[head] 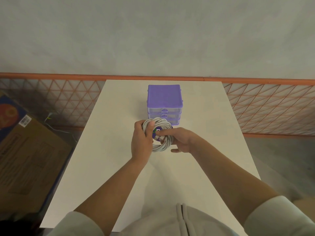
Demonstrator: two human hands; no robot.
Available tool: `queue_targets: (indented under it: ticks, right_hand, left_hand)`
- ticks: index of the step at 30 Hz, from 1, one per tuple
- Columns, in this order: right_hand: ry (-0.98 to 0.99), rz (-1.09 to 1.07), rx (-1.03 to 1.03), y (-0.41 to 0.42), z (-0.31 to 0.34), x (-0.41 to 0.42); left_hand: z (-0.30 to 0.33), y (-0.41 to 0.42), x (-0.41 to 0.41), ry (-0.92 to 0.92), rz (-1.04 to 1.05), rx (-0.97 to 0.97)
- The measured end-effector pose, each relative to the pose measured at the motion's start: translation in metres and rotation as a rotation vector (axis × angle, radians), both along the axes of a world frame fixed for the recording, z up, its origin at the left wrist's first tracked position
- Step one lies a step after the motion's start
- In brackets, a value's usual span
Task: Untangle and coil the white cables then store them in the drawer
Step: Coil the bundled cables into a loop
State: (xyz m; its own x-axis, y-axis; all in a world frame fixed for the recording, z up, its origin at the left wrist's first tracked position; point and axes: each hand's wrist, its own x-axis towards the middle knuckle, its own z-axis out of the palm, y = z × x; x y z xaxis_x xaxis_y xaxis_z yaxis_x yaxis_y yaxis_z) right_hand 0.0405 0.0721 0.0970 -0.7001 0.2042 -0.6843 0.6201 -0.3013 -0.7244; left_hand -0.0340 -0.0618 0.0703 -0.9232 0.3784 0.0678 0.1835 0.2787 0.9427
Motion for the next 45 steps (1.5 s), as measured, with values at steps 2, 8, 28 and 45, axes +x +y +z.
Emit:
queue_targets:
  ticks: [2,8,28,45]
  right_hand:
    - [0.006,0.025,0.020,-0.001,0.000,-0.001]
    - [-0.021,-0.012,0.086,-0.004,-0.005,-0.005]
    - [-0.052,0.139,0.317,-0.015,-0.020,0.009]
    - [-0.041,0.239,0.634,-0.019,-0.075,0.045]
  left_hand:
    - [0.000,-0.001,0.001,-0.037,-0.018,0.013]
    - [0.000,-0.003,0.000,-0.155,-0.224,0.001]
    - [-0.005,-0.001,-0.007,-0.052,-0.326,-0.376]
    - [-0.043,-0.020,0.016,-0.612,-0.459,-0.307]
